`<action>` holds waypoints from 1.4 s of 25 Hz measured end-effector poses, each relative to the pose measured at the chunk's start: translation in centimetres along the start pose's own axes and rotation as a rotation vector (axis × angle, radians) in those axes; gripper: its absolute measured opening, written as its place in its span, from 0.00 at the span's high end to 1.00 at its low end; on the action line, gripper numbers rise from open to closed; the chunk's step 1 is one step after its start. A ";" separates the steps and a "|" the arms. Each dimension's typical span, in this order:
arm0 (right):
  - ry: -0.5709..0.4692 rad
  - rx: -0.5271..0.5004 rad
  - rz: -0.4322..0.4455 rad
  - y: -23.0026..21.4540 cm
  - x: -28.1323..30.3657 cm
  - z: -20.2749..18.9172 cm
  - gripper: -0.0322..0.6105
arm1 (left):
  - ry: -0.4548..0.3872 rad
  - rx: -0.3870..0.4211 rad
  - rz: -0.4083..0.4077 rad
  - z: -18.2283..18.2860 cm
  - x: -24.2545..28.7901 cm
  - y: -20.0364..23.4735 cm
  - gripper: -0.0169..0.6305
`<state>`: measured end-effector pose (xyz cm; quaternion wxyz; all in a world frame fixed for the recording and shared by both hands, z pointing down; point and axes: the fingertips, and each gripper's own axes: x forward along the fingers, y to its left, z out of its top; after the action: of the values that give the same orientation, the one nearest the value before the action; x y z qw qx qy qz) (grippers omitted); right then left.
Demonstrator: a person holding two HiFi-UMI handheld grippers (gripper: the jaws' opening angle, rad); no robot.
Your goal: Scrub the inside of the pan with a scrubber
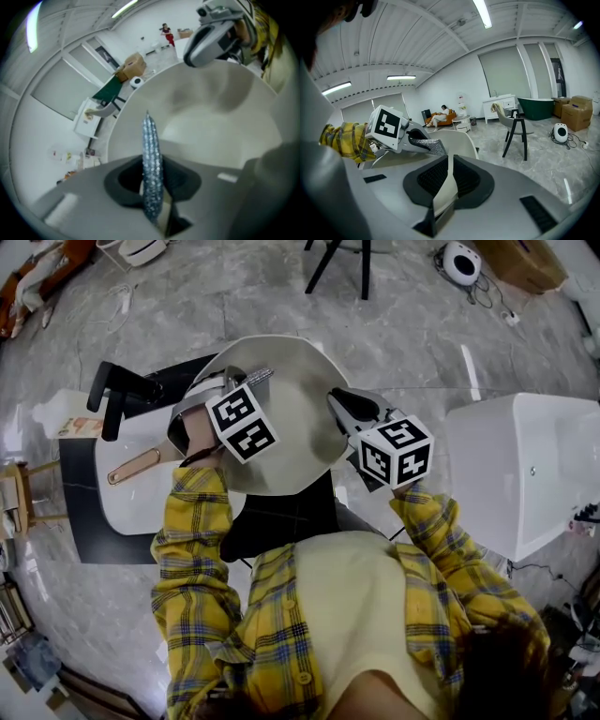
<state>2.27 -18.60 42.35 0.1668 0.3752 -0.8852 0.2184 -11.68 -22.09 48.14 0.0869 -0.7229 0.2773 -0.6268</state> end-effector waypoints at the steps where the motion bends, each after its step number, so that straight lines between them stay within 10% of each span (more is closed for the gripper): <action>1: -0.001 -0.001 -0.001 0.0 0.0 0.0 0.92 | -0.009 -0.003 0.015 0.1 0.0 0.3 0.84; 35: -0.011 0.006 -0.018 -0.3 -0.1 0.1 0.92 | -0.138 -0.208 0.325 0.7 -3.7 4.8 0.84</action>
<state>2.49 -18.79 42.28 0.1629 0.3850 -0.8820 0.2177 -12.65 -24.30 42.55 0.1307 -0.7149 0.4469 -0.5216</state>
